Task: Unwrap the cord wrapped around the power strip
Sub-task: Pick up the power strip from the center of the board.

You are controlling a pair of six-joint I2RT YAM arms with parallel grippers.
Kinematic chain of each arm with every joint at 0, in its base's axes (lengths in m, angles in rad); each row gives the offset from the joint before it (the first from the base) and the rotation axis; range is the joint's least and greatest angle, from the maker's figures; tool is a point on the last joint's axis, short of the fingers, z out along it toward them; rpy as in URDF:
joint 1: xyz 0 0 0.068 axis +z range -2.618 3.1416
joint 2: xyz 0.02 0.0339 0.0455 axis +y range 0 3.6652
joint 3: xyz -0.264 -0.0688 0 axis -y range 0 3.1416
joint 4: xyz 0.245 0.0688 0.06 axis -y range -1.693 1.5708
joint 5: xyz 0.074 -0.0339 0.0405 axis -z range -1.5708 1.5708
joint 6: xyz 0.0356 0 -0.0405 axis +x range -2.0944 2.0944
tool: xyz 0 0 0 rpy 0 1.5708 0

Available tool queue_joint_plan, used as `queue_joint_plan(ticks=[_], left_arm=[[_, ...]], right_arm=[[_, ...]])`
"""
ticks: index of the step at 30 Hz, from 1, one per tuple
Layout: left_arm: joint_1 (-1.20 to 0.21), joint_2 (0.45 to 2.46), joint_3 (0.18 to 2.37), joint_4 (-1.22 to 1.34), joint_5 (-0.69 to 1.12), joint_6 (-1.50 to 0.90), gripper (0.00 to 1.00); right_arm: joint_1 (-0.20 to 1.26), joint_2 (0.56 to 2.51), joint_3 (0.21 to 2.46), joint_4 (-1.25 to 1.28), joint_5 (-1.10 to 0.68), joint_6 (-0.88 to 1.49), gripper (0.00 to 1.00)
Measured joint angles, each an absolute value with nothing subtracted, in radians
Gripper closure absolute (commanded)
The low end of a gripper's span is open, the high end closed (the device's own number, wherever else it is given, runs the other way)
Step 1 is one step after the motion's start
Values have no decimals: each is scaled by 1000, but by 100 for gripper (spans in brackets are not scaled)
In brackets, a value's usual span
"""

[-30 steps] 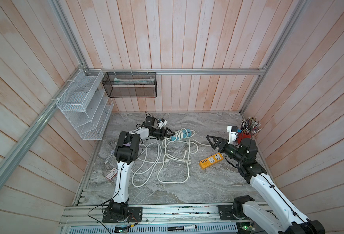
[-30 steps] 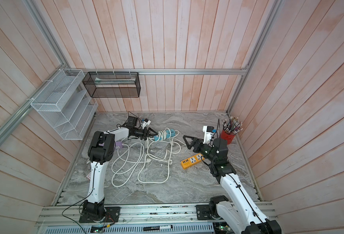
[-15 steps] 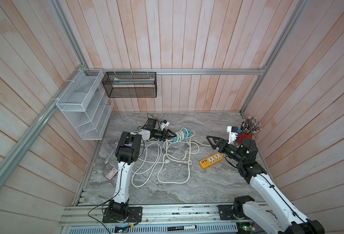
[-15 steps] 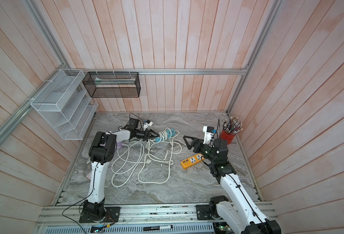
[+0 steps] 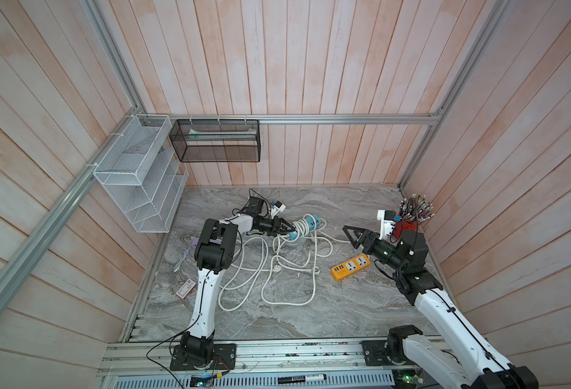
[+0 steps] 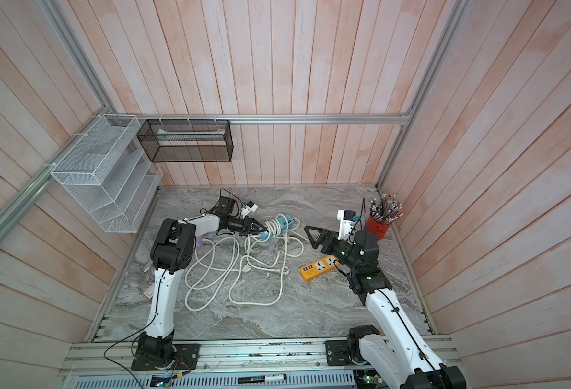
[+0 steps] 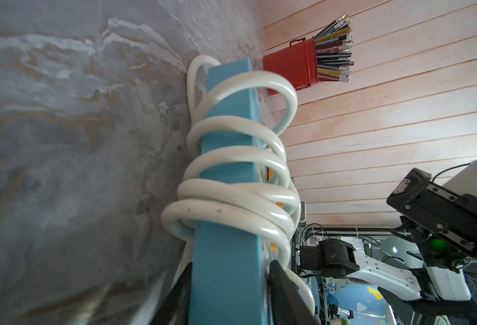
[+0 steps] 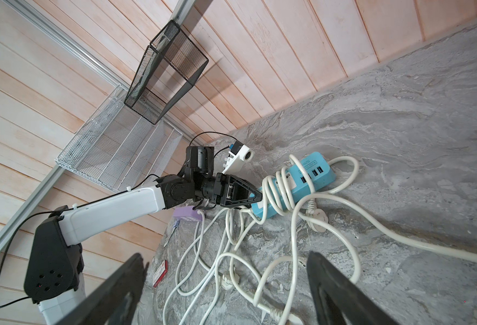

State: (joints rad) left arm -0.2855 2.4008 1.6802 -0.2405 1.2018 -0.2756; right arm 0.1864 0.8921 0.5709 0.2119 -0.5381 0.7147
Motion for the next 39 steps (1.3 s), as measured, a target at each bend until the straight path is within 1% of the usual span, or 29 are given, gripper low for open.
queue_joint_plan(ticks=[2, 3, 11, 16, 26, 34, 39], left_arm=[[-290, 2399, 1683, -245, 1206, -264, 96], [-292, 2397, 1684, -248, 1204, -263, 100], [-300, 2365, 1664, -249, 1150, -243, 100], [-301, 2336, 1616, -200, 1137, -266, 100], [-281, 2298, 1439, 171, 1216, -511, 100], [-295, 2296, 1419, 439, 1250, -679, 100], [-300, 2284, 1407, 539, 1253, -747, 100]], right_arm=[[186, 892, 570, 213, -538, 715, 8], [186, 892, 569, 213, -538, 715, 8], [186, 892, 561, 216, -541, 723, 8], [186, 892, 559, 216, -541, 730, 8], [184, 892, 559, 221, -542, 730, 8], [184, 896, 559, 242, -552, 733, 8], [184, 896, 559, 243, -552, 733, 8]])
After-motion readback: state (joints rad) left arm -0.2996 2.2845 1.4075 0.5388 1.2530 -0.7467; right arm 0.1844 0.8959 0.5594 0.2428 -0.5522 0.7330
